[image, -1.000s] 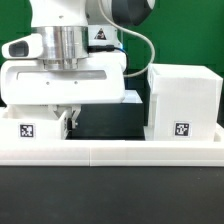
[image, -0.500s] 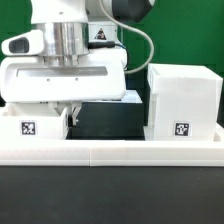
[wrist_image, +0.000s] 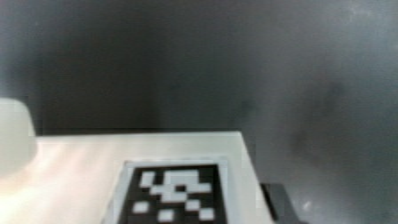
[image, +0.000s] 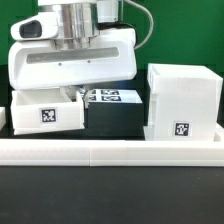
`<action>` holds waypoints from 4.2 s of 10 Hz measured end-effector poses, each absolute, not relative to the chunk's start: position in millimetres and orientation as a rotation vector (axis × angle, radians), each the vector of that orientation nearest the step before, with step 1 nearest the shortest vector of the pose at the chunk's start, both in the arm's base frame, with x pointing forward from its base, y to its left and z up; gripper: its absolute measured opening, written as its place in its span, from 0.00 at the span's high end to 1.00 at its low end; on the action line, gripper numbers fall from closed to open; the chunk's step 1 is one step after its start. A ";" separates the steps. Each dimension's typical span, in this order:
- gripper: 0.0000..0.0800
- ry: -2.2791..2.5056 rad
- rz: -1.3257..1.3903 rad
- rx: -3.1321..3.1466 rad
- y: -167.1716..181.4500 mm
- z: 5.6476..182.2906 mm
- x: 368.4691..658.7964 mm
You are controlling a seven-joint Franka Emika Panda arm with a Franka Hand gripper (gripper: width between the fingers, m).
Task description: Assemble drawer
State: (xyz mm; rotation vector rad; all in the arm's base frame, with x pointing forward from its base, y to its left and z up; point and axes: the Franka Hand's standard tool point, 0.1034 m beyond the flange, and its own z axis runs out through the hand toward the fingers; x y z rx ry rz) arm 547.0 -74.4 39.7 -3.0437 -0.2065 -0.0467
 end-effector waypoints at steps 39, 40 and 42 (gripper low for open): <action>0.95 -2.078 -0.062 -2.385 -28.0 14.7 516.0; 0.95 -2.075 -0.060 -2.386 -29.2 14.2 515.6; 0.95 -2.074 -0.059 -2.387 -29.2 14.0 515.5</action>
Offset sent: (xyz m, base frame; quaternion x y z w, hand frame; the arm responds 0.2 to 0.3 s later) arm -0.0026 0.0094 0.0064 -0.0685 -0.0052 -0.3047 0.9500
